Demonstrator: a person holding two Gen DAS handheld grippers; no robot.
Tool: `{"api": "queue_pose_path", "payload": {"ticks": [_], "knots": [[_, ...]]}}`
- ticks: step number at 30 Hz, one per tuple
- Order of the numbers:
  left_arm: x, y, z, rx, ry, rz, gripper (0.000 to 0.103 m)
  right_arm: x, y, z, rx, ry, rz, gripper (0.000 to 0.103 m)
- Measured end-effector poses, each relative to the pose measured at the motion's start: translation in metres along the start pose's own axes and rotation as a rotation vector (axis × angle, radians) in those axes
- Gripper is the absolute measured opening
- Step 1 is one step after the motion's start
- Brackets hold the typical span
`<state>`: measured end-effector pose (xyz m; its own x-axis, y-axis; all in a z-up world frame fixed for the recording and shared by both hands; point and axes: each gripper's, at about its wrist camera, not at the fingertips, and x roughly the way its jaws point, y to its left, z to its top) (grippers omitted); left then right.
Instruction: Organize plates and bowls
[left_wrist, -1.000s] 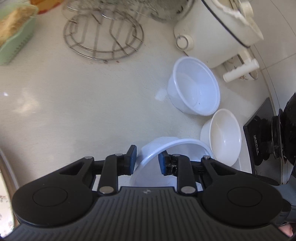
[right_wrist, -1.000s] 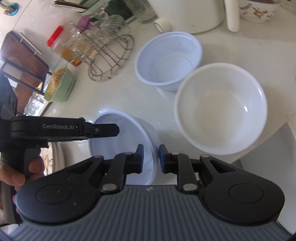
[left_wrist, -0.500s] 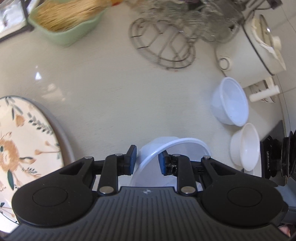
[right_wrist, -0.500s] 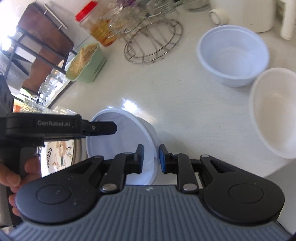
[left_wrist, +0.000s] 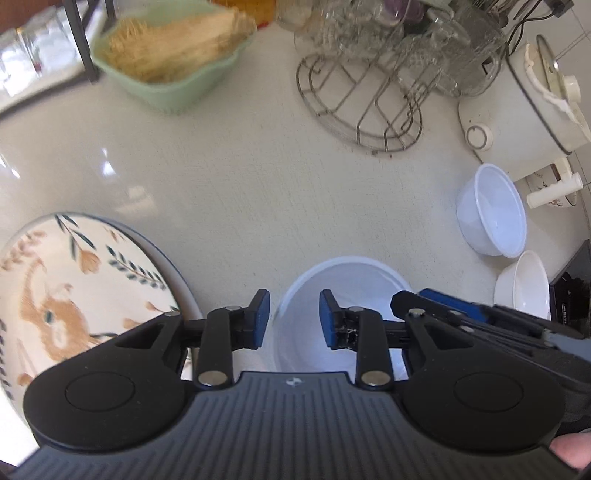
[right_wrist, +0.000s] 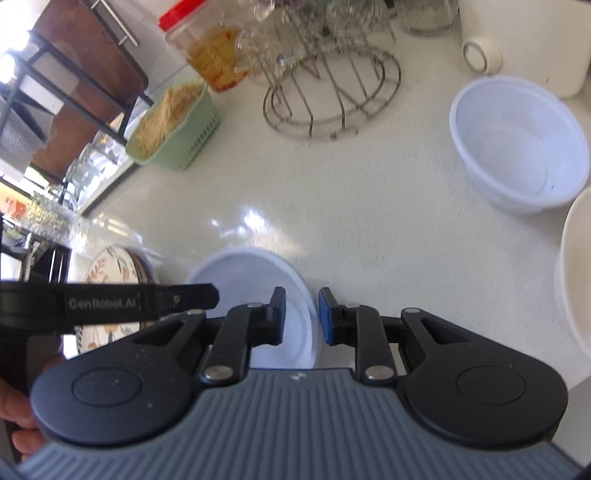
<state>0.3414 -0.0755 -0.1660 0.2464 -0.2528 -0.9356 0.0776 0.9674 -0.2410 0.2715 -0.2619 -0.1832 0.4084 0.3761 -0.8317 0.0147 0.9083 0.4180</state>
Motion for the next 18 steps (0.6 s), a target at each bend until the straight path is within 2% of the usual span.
{"api": "queue_pose_path", "payload": {"ticks": [2, 12, 18], "knots": [[-0.011, 0.000, 0.001, 0.009, -0.023, 0.004, 0.037, -0.010, 0.002, 0.003, -0.010, -0.030, 0.012, 0.047], [-0.073, -0.005, -0.003, 0.068, -0.179, -0.025, 0.043, -0.069, 0.021, 0.003, -0.080, -0.230, -0.062, 0.047], [-0.112, -0.017, -0.013, 0.106, -0.272, -0.039, 0.043, -0.104, 0.029, -0.001, -0.086, -0.324, -0.063, 0.047]]}}
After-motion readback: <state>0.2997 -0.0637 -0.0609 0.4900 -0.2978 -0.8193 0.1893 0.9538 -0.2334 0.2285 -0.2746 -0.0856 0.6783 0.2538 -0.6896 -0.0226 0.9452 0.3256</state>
